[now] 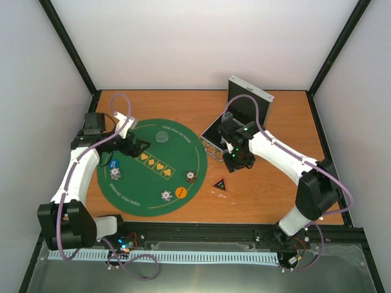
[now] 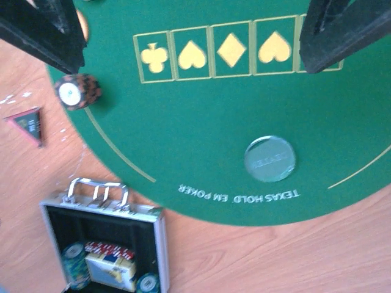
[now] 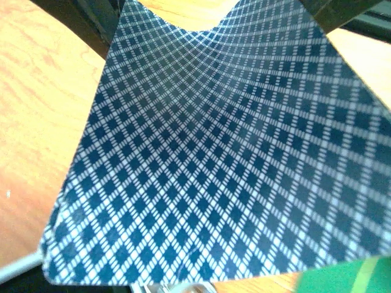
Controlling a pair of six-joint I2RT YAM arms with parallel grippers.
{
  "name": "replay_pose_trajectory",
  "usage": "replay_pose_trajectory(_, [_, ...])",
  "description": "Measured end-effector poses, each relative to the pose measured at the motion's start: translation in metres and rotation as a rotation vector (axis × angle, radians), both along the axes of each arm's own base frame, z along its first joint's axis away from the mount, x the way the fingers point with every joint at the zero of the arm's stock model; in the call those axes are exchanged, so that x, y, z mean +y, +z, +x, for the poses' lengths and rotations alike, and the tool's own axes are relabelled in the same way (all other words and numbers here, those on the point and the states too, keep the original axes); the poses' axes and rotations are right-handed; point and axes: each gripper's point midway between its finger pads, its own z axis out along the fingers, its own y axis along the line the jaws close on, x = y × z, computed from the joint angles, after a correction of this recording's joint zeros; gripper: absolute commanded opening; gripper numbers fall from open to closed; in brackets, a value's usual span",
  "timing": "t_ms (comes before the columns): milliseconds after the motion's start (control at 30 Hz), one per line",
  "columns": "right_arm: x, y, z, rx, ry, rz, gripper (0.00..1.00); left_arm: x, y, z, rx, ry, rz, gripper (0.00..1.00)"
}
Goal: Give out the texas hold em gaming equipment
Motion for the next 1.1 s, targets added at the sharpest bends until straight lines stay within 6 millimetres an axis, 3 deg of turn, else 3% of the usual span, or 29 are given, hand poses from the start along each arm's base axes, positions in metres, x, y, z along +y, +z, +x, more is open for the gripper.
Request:
replay_pose_trajectory(167, [0.046, 0.04, 0.004, -0.1, 0.167, 0.029, 0.47, -0.016, 0.016, -0.006, 0.014, -0.048, -0.113, 0.76])
replay_pose_trajectory(267, [0.085, 0.058, 0.005, -0.163, 0.296, 0.046, 0.47, -0.03, 0.027, -0.01, 0.049, -0.087, -0.209, 0.78])
replay_pose_trajectory(433, [0.14, 0.067, 0.0, -0.242, 0.502, 0.042, 0.46, -0.07, 0.051, -0.023, 0.116, -0.21, -0.36, 0.85])
replay_pose_trajectory(567, [0.173, 0.072, -0.006, -0.301, 0.633, 0.052, 0.45, -0.09, 0.062, -0.037, 0.189, -0.279, -0.47, 0.74])
replay_pose_trajectory(767, [0.197, 0.085, -0.007, -0.372, 0.723, 0.072, 0.45, -0.092, 0.058, -0.041, 0.253, -0.263, -0.533, 0.61])
replay_pose_trajectory(1100, [0.213, 0.096, 0.0, -0.452, 0.764, 0.095, 0.46, -0.095, 0.054, -0.05, 0.301, -0.27, -0.601, 0.61])
